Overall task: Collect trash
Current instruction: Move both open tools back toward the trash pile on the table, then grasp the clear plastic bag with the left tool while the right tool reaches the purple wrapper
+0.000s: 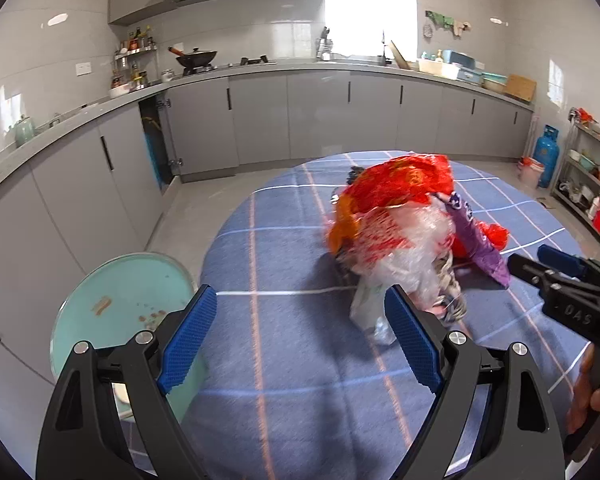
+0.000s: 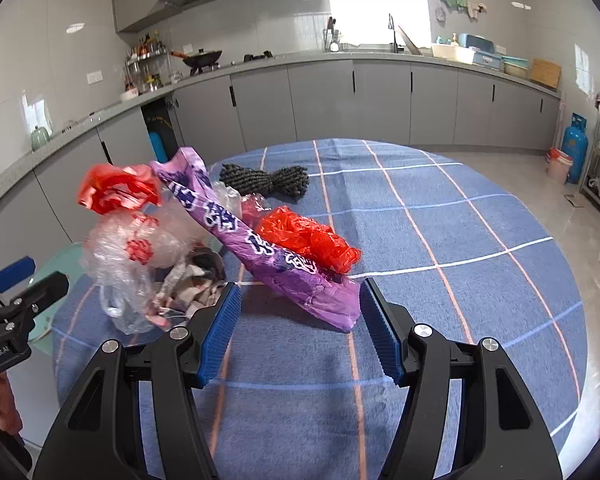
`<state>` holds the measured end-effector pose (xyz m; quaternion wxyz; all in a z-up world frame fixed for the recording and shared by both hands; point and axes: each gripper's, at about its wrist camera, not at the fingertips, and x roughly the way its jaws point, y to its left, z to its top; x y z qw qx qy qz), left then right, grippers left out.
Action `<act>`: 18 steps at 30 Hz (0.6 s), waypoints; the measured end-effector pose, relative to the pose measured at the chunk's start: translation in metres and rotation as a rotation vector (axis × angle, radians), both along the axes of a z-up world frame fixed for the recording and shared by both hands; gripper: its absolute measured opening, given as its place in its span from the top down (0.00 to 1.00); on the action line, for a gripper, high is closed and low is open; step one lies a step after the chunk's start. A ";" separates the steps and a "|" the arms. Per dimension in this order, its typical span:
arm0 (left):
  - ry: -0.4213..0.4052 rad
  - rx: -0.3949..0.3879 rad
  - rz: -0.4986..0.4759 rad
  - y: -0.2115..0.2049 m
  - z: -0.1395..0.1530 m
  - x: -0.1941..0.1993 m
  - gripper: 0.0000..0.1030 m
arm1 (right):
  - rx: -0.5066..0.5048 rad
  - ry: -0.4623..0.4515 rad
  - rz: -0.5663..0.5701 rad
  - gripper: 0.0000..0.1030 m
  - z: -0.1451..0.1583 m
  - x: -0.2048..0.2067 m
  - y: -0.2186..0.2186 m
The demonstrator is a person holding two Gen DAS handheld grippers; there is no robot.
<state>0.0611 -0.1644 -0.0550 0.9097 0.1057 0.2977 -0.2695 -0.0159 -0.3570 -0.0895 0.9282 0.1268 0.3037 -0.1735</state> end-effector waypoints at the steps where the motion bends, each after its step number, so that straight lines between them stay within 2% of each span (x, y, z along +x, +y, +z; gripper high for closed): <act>1: 0.000 -0.004 -0.011 -0.003 0.001 0.001 0.18 | -0.002 0.007 0.002 0.39 -0.001 0.002 -0.002; 7: -0.027 -0.013 -0.080 -0.026 0.002 0.004 0.18 | -0.003 0.076 0.011 0.39 -0.011 0.019 -0.013; 9: -0.012 -0.032 -0.098 -0.033 0.001 0.007 0.19 | 0.016 0.091 0.024 0.46 -0.014 0.022 -0.015; 13: 0.021 -0.049 -0.125 -0.044 -0.005 0.012 0.29 | 0.016 0.109 0.049 0.61 -0.016 0.024 -0.012; 14: 0.020 -0.045 -0.128 -0.046 -0.007 0.012 0.32 | 0.019 0.112 0.055 0.71 -0.017 0.023 -0.011; 15: 0.021 -0.044 -0.140 -0.048 -0.009 0.012 0.44 | 0.022 0.113 0.059 0.82 -0.017 0.023 -0.011; 16: 0.026 -0.045 -0.153 -0.048 -0.011 0.012 0.56 | 0.029 0.111 0.062 0.86 -0.017 0.021 -0.011; 18: 0.040 -0.054 -0.165 -0.047 -0.013 0.012 0.63 | 0.041 0.094 0.066 0.90 -0.014 0.015 -0.010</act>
